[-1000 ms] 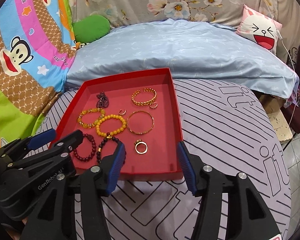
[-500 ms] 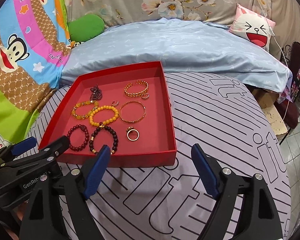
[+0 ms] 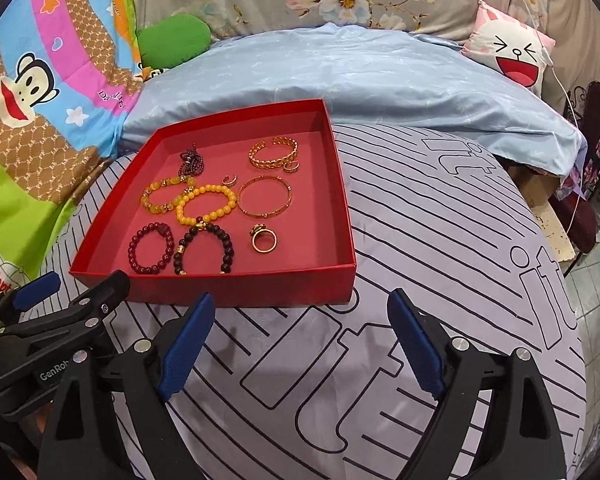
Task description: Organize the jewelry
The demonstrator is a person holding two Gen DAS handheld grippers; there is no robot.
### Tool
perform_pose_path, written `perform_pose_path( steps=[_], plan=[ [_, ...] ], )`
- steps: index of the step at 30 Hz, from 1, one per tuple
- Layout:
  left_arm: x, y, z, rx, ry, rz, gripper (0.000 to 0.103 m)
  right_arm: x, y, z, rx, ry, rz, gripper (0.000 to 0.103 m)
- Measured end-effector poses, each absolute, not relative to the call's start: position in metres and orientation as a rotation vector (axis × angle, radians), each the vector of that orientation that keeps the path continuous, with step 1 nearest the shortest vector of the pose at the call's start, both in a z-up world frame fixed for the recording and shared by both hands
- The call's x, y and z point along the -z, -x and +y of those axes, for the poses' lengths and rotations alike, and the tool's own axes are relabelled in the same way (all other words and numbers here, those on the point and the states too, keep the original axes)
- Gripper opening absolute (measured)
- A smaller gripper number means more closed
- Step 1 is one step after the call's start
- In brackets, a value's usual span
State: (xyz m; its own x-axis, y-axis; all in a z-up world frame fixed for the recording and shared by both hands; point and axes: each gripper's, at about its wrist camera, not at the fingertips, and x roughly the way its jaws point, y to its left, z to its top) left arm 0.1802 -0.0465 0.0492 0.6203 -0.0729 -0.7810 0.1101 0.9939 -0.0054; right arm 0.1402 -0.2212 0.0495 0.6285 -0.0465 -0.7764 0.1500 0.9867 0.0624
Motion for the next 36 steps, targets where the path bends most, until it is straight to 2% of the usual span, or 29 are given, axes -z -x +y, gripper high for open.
perform_pose_path(
  steps=[8,26,28,36],
  plan=[
    [-0.0473,-0.1760,-0.0456,0.093,-0.043,0.891,0.092,-0.0485,-0.1379,-0.2211,0.139,-0.111,0.881,0.090],
    [-0.0450,-0.1755,-0.0451,0.065,-0.041,0.893,0.096,-0.0493,-0.1361,-0.2200,0.170,-0.077,0.869,0.091],
    [-0.0447,-0.1754,-0.0447,0.054,-0.045,0.891,0.096,-0.0493,-0.1356,-0.2205,0.179,-0.074,0.862,0.097],
    [-0.0411,-0.1746,-0.0447,0.063,-0.036,0.902,0.096,-0.0481,-0.1355,-0.2222,0.176,-0.087,0.864,0.096]
  ],
)
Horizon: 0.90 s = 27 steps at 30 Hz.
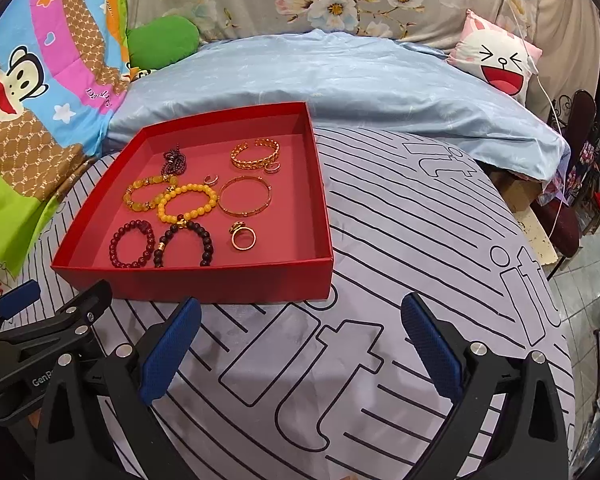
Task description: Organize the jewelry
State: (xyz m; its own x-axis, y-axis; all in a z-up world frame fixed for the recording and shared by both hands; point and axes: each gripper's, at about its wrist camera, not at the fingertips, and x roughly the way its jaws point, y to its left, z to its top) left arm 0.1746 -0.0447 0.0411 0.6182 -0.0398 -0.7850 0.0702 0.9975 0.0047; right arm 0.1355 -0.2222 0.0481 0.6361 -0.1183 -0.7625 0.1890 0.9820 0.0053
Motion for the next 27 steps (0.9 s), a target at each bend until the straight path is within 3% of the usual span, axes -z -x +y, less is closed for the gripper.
perform_pose_path(
  steps=[27],
  plan=[
    [-0.0394,-0.1755,-0.0423,0.056,-0.032,0.905,0.096,-0.0446,-0.1342,-0.2200,0.179,-0.090,0.874,0.096]
  ],
)
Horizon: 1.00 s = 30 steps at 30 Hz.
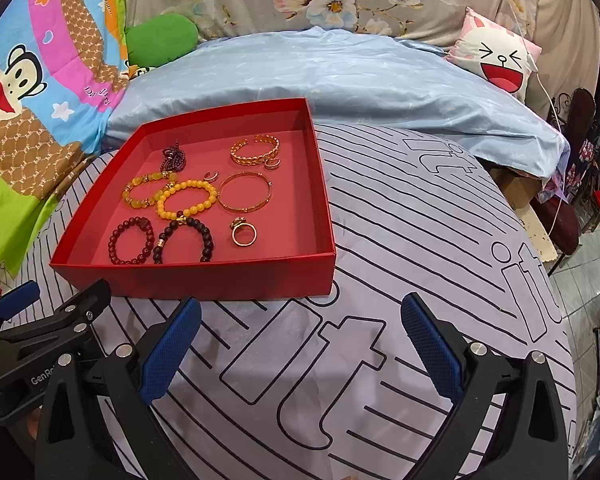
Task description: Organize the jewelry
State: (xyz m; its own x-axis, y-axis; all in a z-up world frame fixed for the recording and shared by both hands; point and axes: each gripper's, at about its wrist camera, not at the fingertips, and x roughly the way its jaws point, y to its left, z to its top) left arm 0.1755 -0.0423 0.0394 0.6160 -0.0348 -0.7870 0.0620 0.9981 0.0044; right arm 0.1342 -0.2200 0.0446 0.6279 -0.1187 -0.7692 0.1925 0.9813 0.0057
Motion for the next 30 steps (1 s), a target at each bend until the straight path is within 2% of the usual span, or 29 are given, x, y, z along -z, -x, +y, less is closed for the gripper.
perform_pose_path(
  steps=[30],
  plan=[
    [-0.0393,-0.1741,-0.0415,0.045,-0.032,0.904,0.096,-0.0420,-0.1343,-0.2196,0.180,-0.091,0.883,0.096]
  ],
)
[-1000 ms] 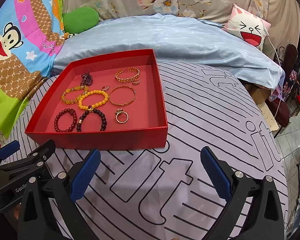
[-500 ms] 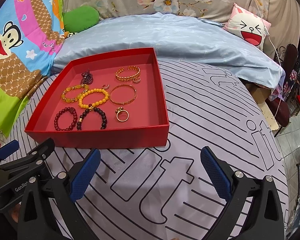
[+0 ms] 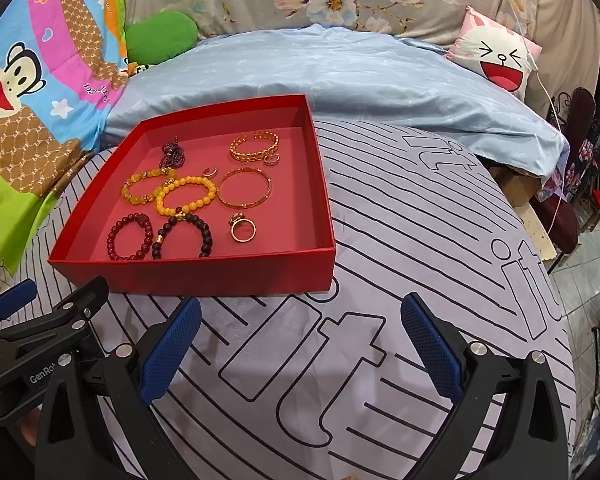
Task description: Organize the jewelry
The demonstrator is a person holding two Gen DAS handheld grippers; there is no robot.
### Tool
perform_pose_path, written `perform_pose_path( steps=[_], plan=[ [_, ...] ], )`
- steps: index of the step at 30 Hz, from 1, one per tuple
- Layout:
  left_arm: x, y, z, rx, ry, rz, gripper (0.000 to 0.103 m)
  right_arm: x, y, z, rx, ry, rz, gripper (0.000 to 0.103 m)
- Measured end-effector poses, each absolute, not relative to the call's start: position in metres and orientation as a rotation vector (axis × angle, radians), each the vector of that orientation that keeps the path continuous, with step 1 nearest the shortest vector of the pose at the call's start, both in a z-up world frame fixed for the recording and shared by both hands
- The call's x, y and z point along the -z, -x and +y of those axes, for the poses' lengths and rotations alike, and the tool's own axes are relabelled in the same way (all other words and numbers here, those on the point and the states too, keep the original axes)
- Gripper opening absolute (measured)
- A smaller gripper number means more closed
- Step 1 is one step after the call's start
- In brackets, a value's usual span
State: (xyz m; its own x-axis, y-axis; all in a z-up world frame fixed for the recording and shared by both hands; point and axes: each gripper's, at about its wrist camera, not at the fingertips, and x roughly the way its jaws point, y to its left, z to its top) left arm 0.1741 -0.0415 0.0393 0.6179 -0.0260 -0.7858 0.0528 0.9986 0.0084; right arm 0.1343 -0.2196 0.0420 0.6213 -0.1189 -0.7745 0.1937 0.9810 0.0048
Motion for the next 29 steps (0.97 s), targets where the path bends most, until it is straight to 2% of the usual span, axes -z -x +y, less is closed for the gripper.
perform_pose_path(
  steps=[29],
  plan=[
    [-0.0411,-0.1715,-0.0431,0.042,-0.028,0.900,0.096,-0.0423,-0.1318,-0.2234,0.187,-0.092,0.884,0.096]
  ],
)
